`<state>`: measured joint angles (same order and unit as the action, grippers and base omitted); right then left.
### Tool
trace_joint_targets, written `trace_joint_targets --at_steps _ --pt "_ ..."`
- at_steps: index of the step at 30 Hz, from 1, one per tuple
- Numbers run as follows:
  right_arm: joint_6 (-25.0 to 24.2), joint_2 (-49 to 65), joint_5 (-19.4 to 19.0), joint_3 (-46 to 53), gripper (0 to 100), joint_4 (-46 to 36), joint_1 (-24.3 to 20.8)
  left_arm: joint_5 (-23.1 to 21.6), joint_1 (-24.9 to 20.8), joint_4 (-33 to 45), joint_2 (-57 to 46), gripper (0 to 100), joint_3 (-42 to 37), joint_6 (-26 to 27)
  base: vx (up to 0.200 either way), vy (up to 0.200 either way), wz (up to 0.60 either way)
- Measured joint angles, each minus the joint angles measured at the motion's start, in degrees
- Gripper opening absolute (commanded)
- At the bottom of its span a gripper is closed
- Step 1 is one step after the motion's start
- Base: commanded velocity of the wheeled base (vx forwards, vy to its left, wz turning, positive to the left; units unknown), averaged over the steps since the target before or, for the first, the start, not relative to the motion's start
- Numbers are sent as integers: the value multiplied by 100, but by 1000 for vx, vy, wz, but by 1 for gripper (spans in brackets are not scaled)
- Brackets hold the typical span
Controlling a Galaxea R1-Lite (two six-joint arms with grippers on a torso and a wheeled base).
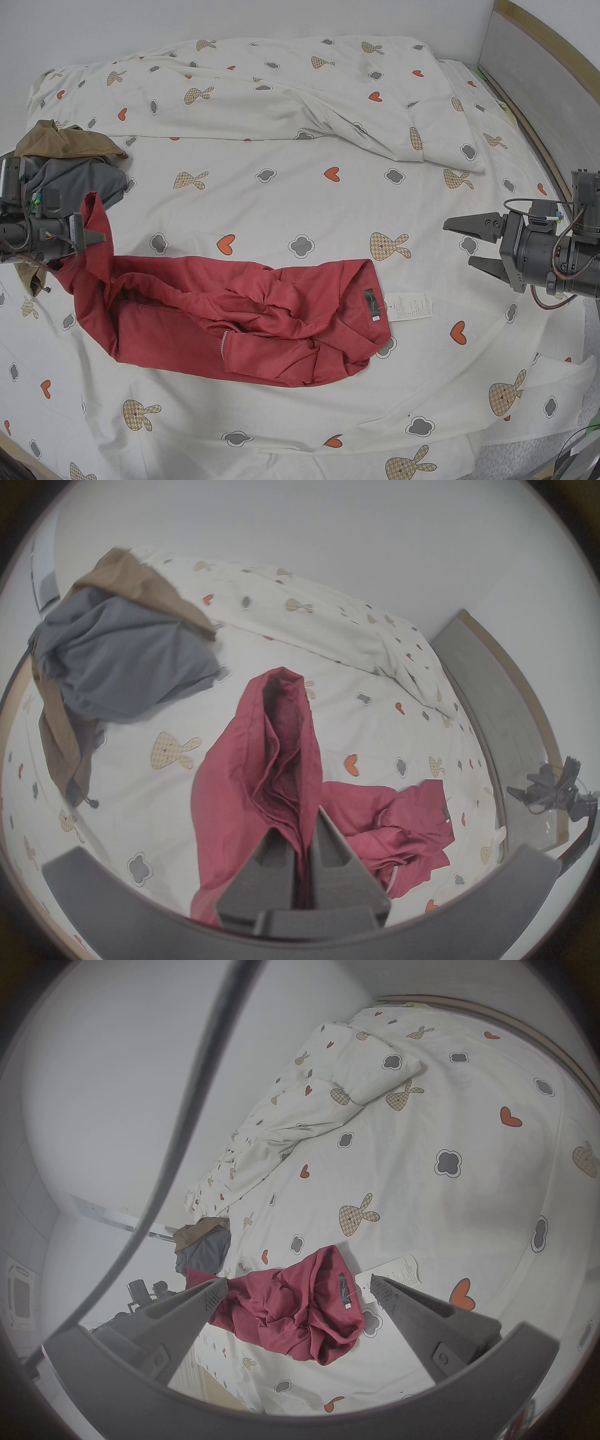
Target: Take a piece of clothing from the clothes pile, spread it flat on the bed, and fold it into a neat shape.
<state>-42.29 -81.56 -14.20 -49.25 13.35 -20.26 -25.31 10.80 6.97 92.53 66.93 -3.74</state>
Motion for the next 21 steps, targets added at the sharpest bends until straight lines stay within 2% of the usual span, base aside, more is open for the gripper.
trace_joint_targets --at_steps 4,7,13,21 --pt "0 0 0 5 100 0 -7 836 -855 110 -112 0 182 -110 0 0 0" --pt "-2 0 0 6 100 -2 -11 1248 -1426 161 -151 0 284 -224 0 0 0" --pt "-2 -6 0 11 100 -2 -16 1404 -2016 150 -184 0 372 -616 0 0 0" --pt "-5 -11 0 11 100 -5 -21 1425 -2248 140 -232 0 162 -580 0 0 0"
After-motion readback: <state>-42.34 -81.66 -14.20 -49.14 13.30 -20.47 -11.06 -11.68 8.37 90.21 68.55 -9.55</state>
